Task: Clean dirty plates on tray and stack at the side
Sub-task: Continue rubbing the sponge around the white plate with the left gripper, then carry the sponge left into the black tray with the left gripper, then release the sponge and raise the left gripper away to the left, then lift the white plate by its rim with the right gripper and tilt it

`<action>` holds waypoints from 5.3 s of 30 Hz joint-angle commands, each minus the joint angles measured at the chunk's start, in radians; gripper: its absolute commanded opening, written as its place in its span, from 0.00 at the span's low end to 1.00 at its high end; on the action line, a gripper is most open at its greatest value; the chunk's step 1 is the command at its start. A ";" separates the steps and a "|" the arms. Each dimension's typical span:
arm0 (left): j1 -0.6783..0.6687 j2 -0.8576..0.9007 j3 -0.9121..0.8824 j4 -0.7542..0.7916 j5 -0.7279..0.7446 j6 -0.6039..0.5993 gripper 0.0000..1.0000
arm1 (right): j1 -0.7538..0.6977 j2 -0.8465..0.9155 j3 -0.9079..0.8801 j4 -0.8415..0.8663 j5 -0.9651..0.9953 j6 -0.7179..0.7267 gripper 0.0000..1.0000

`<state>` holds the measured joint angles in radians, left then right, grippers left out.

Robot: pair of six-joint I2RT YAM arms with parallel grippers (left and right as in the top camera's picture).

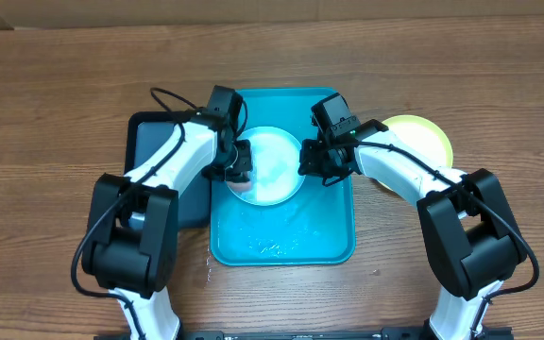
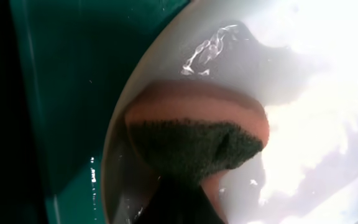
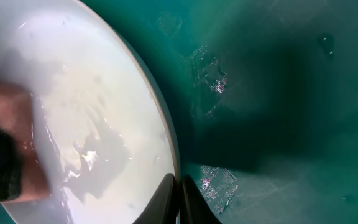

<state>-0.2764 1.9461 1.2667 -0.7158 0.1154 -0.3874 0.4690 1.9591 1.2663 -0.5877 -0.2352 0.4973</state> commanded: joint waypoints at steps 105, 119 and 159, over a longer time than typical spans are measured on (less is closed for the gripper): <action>0.636 -0.493 0.385 -0.548 -0.074 -0.002 1.00 | 0.001 0.030 0.018 0.058 -0.047 0.001 0.04; 0.636 -0.493 0.385 -0.548 -0.074 -0.002 1.00 | -0.021 0.018 0.248 -0.219 0.029 0.039 0.04; 0.636 -0.493 0.385 -0.548 -0.074 -0.002 1.00 | 0.353 0.047 0.306 0.296 0.549 0.231 0.04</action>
<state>0.3580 1.4578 1.6371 -1.2644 0.0475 -0.3687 0.8089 2.0033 1.5429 -0.3099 0.2550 0.7387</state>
